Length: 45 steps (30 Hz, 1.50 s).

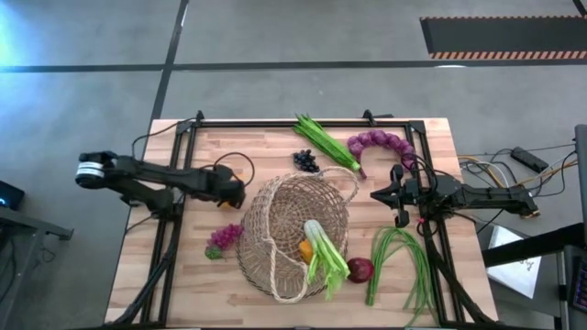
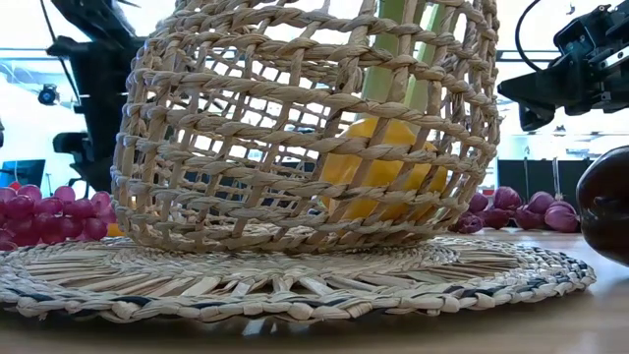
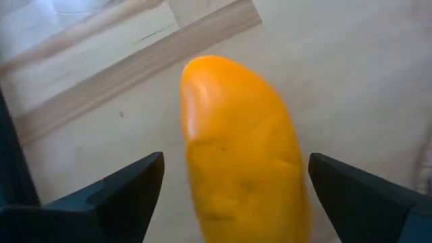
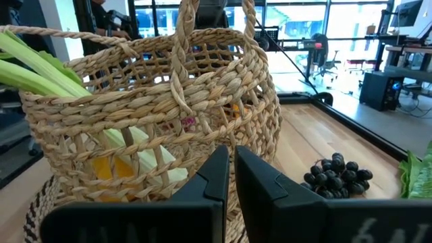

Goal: Build produce basket
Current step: Put the mango into the basket

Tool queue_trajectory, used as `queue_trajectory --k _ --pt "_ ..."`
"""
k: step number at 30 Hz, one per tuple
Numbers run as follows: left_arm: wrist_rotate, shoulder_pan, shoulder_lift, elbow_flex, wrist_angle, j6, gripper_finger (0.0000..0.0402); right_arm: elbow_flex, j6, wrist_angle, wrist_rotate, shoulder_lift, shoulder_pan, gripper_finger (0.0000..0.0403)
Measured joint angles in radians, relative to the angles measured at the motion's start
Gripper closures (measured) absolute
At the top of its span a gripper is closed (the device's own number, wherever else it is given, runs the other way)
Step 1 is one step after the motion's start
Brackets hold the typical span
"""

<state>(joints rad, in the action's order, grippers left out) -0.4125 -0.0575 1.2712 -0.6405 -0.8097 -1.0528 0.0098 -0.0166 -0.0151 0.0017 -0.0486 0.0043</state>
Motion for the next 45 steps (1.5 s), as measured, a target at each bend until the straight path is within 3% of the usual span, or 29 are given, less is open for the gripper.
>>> queue_trajectory --k 6,13,21,29,35,45 --pt "-0.011 -0.009 0.084 -0.015 0.009 0.027 0.0101 0.0 0.0 0.0 0.0 0.0 0.0 0.0385" --pt "-0.015 -0.011 0.064 -0.045 0.0 0.07 0.0186 0.0 -0.001 0.0 0.0 0.0 0.0 0.0385" --pt "-0.015 -0.004 -0.056 -0.176 -0.049 0.143 0.0187 0.0 -0.001 0.0 0.0 0.0 0.0 0.0385" --pt "-0.131 0.002 -0.16 -0.479 -0.006 0.323 0.0187 0.0 0.0 0.0 0.0 0.0 0.0 0.0385" --pt "-0.139 0.071 -0.145 -0.647 0.28 0.623 0.0187 0.0 -0.001 0.0 0.0 0.0 0.0 0.0385" --pt "0.039 0.294 0.06 -0.709 0.843 1.054 0.0187 0.0 -0.001 0.0 0.0 0.0 0.0 0.0385"
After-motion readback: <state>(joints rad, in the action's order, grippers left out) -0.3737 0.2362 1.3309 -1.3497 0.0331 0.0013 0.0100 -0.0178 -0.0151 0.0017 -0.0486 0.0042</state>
